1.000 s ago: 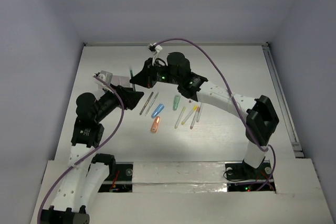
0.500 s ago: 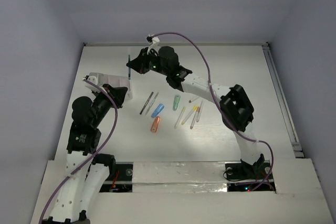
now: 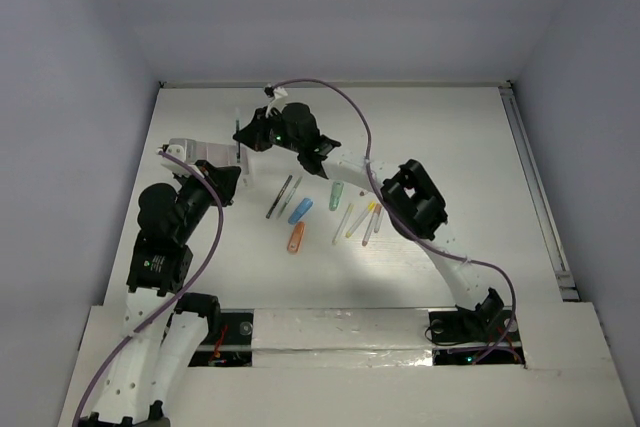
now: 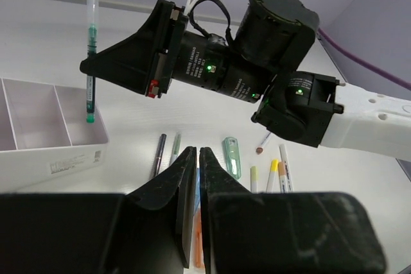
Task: Sort the stationery into containers
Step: Place the pen in the storage box.
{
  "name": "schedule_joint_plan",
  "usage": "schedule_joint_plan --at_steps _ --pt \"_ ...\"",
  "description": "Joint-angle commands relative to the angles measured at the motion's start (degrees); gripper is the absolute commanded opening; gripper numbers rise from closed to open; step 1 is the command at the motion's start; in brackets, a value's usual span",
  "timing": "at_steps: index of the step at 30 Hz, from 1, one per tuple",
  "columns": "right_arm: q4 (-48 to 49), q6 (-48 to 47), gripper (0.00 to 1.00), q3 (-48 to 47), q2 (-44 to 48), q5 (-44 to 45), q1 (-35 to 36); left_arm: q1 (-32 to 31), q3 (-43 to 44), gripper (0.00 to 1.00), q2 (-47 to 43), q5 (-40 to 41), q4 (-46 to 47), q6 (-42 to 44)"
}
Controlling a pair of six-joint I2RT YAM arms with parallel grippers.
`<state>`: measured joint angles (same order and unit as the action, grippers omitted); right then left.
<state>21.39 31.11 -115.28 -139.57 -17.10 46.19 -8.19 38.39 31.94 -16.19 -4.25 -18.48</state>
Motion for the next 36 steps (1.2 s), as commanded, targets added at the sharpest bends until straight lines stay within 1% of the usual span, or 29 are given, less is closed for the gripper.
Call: schedule_joint_plan --at_steps 1,6,12,14,15,17,18,19,22,24,27,29,30,32,33,35,36 --pt "2.43 -0.44 0.00 -4.59 -1.84 1.19 0.30 -0.16 2.39 0.04 0.31 -0.78 2.23 0.46" --pt "1.47 -0.79 0.00 -5.04 -4.22 1.81 0.83 -0.16 2.30 0.04 0.22 -1.04 2.40 0.46" --pt "1.99 -2.28 0.00 -2.58 -3.79 2.25 1.97 -0.16 2.21 0.05 0.05 -1.39 2.49 0.38" --pt "2.52 -2.72 0.06 -1.18 -3.08 2.69 2.58 -0.16 2.13 0.05 0.05 -1.57 2.49 0.38" --pt "2.78 -3.33 0.17 -0.65 -2.47 2.86 2.58 -0.16 2.04 0.05 0.05 -1.66 2.49 0.37" --pt "2.87 -3.69 0.28 0.49 -1.76 3.21 3.11 -0.16 2.04 0.08 -0.21 -1.66 2.67 0.46" --pt "3.04 -4.04 0.37 0.76 -1.50 3.48 3.11 -0.16 2.04 0.09 -0.22 -1.66 2.67 0.38" --pt "3.13 -4.30 0.40 1.28 -0.80 3.65 3.11 -0.16 1.95 0.10 -0.22 -1.57 2.67 0.37" --pt "2.61 -5.45 0.46 1.38 0.17 4.01 3.11 -0.16 1.95 0.11 -0.22 -1.57 2.76 0.37" --pt "2.34 -5.62 0.47 1.64 0.61 4.27 3.11 -0.16 1.86 0.12 -0.13 -1.66 2.76 0.20" --pt "3.13 -5.45 0.52 3.31 2.19 4.62 3.11 -0.16 1.86 0.15 -0.30 -1.57 2.84 0.29" --pt "3.75 -5.19 0.53 4.45 3.85 4.80 3.11 0.36 1.77 0.17 -0.39 -1.57 3.02 0.11" --pt "4.18 -4.84 0.56 5.93 4.65 4.97 3.11 0.36 1.69 0.18 -0.30 -1.48 3.11 0.02" --pt "4.80 -5.10 0.58 7.87 6.49 5.93 3.11 0.36 1.51 0.19 -0.30 -1.48 3.46 -0.15" --pt "5.85 -5.18 0.60 10.41 8.76 6.20 3.11 0.89 1.42 0.19 -0.22 -1.57 3.63 -0.15" --pt "6.65 -5.54 0.60 13.14 11.32 6.90 3.11 0.89 1.25 0.21 0.22 -1.74 3.90 -0.42" --pt "7.26 -5.80 0.60 14.63 14.21 7.26 3.11 0.89 1.16 0.21 0.49 -1.83 4.51 -0.59"
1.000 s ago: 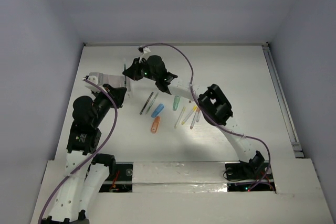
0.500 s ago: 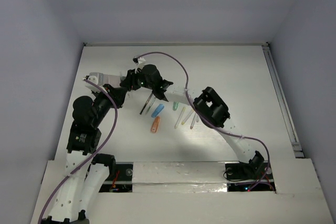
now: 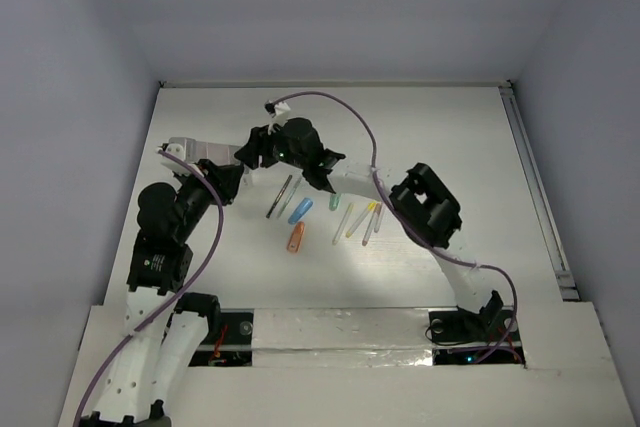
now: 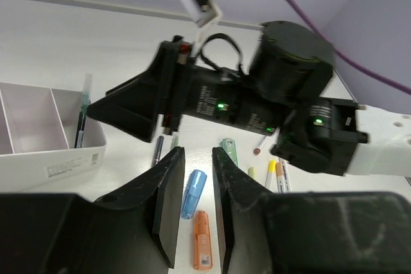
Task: Sort the stationery into containers
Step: Place the pen in the storage box, then pick up the pen from the center of the board.
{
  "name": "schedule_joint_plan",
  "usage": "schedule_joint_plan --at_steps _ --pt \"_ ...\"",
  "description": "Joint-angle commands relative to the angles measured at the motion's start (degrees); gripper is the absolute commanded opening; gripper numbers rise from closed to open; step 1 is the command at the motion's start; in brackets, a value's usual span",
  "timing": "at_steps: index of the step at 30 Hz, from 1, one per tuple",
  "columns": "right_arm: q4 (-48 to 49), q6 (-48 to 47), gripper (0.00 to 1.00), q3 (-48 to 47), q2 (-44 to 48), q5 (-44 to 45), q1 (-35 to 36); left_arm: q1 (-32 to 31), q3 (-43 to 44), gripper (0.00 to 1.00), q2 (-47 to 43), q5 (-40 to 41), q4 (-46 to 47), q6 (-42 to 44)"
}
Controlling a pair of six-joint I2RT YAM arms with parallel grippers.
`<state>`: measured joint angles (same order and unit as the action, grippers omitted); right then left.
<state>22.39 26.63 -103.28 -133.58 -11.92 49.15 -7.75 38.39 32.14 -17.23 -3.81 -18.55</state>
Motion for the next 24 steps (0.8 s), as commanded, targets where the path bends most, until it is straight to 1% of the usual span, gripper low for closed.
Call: schedule_joint_plan --at_steps 1,2,3,4,5,6,7,8,10,11,14,15,17,18,19,20,22,23,24 --pt "6.52 -1.58 0.59 6.30 9.81 2.60 0.16 0.45 0.99 0.20 0.64 -0.87 5.30 -0.96" --pt "6.87 -1.67 0.56 8.52 11.66 4.17 0.16 0.45 0.90 0.19 1.69 -1.22 5.66 -1.23" --pt "7.22 -1.85 0.43 11.15 13.50 4.97 0.16 0.45 0.81 0.15 2.48 -1.57 5.92 -1.49" --pt "7.31 -1.67 0.26 13.87 17.52 6.02 -0.36 0.45 0.81 0.00 3.45 -2.36 6.27 -1.84" --pt "6.62 -1.50 0.11 19.38 19.74 8.12 -0.37 0.45 0.98 0.00 6.33 -5.06 6.27 -2.11" --pt "5.48 -0.54 0.00 22.05 21.76 8.84 -1.06 0.45 1.33 0.00 8.10 -6.48 6.01 -2.28" --pt "2.25 0.51 0.00 24.60 24.04 9.46 -1.59 -0.59 2.12 0.00 9.94 -7.19 5.05 -2.46" --pt "1.09 1.66 0.00 30.37 28.68 9.90 -2.12 -3.82 2.21 0.00 12.66 -5.20 4.87 -2.98" --pt "0.20 5.09 0.00 36.98 34.06 10.25 -2.91 -7.00 2.74 0.00 14.78 -1.68 4.17 -3.34" --pt "0.20 5.62 0.00 43.37 39.65 11.04 -2.91 -9.37 3.00 0.00 16.45 1.21 3.99 -3.34" --pt "-1.03 7.64 0.00 51.49 48.12 11.48 -2.91 -13.68 2.74 0.00 17.86 10.43 4.16 -5.71" --pt "-1.47 7.99 0.00 55.87 53.28 11.57 -2.91 -16.13 2.74 0.00 19.17 12.64 4.34 -6.50" --pt "-3.49 7.91 0.00 59.93 58.41 11.57 -2.91 -17.47 2.22 0.00 22.15 18.08 5.82 -7.12" --pt "-4.89 7.65 0.00 61.87 63.13 13.31 -2.91 -18.00 2.04 0.00 23.31 19.85 6.53 -7.38" --pt "-5.95 7.47 0.00 64.76 65.27 14.03 -2.91 -19.57 1.69 0.00 24.88 21.87 8.80 -7.99" --pt "-6.65 7.12 0.00 66.01 67.20 14.55 -2.91 -20.19 1.69 0.00 28.38 25.46 9.95 -8.35" --pt "-8.58 6.77 0.00 68.64 71.50 15.09 -2.91 -20.90 2.65 0.00 32.70 26.46 12.93 -8.26" --pt "-8.94 6.50 0.00 69.53 72.57 14.56 -2.91 -20.90 3.18 0.00 37.25 27.25 13.48 -7.91" --pt "-9.12 6.15 0.00 70.14 73.63 14.39 -2.91 -20.90 3.96 0.00 39.38 27.34 13.57 -7.56"
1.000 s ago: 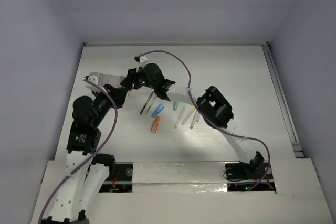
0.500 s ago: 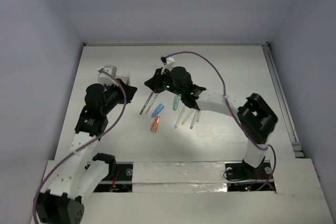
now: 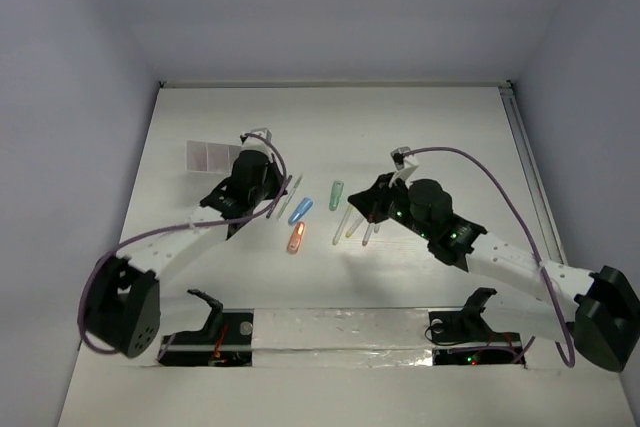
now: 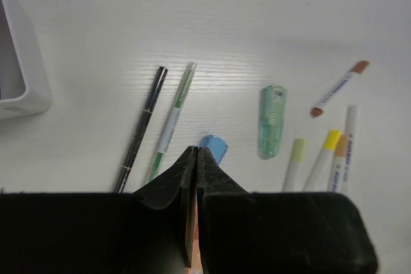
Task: Sort the stationery into containers
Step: Pick up the pen from the center of the board.
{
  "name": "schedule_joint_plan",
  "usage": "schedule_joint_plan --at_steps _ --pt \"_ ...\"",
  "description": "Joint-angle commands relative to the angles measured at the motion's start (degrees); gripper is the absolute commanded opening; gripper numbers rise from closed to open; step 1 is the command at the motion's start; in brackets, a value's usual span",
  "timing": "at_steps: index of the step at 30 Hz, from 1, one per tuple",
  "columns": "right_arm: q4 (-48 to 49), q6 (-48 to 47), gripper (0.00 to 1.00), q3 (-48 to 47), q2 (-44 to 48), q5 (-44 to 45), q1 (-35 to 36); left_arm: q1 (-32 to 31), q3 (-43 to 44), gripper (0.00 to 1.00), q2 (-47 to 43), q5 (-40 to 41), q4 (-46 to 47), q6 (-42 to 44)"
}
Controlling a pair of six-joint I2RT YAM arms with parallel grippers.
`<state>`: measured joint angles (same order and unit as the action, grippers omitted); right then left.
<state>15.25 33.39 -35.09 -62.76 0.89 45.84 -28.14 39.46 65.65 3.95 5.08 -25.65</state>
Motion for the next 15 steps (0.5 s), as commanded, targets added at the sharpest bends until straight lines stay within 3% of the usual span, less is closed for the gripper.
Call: schedule_joint_plan --at_steps 1,4,11,15 --pt "-2.84 -0.69 0.00 2.48 4.30 1.58 0.39 -0.51 4.64 0.00 8.07 6.25 4.07 0.07" --pt "-3.29 -1.74 0.00 4.85 5.98 1.49 0.39 -1.04 6.15 0.02 13.44 6.34 3.88 2.27" --pt "-1.36 -2.36 0.00 7.93 5.99 -2.82 0.39 -1.04 9.39 0.28 19.86 10.64 2.31 5.34" --pt "-0.66 -2.62 0.17 7.41 3.88 -5.36 0.39 -1.04 12.04 0.30 25.05 9.85 1.60 6.66"
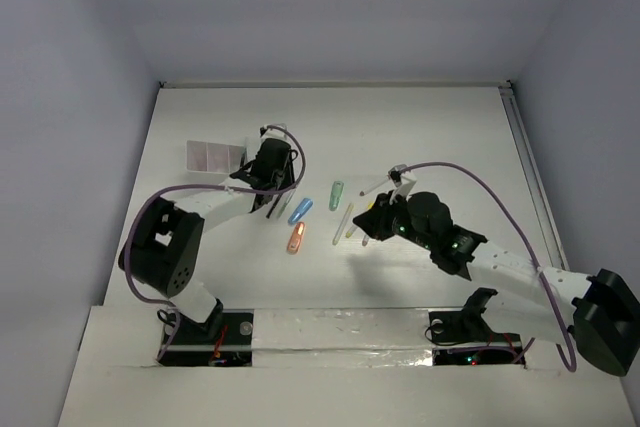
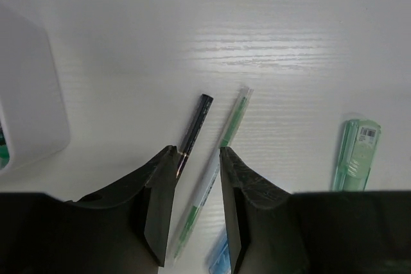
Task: Sort the stationery into containers
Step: Pick up the pen from the center of the board.
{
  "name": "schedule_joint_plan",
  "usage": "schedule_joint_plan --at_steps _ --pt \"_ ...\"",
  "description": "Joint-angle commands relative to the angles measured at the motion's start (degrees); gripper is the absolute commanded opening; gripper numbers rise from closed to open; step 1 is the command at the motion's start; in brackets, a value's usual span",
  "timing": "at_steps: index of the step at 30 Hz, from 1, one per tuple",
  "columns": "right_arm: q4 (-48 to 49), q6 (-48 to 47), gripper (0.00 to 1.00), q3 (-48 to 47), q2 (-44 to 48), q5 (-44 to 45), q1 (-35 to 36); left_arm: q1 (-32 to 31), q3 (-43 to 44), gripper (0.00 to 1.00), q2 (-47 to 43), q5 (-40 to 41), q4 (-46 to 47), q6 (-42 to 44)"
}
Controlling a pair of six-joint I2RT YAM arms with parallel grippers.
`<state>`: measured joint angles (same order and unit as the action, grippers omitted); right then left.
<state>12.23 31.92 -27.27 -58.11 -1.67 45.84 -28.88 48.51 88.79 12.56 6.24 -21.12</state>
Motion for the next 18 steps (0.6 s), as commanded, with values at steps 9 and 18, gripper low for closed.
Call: schedule_joint_plan --at_steps 9,18 --pt "2.62 -1.07 0.25 -1.12 -1.48 -5.10 0.39 -0.30 7.39 0.30 8.14 3.79 -2.37 3.99" --pt "2.54 -1.16 0.25 -1.12 -1.40 -5.53 0.39 -0.30 9.32 0.29 12.37 3.79 -3.43 4.86"
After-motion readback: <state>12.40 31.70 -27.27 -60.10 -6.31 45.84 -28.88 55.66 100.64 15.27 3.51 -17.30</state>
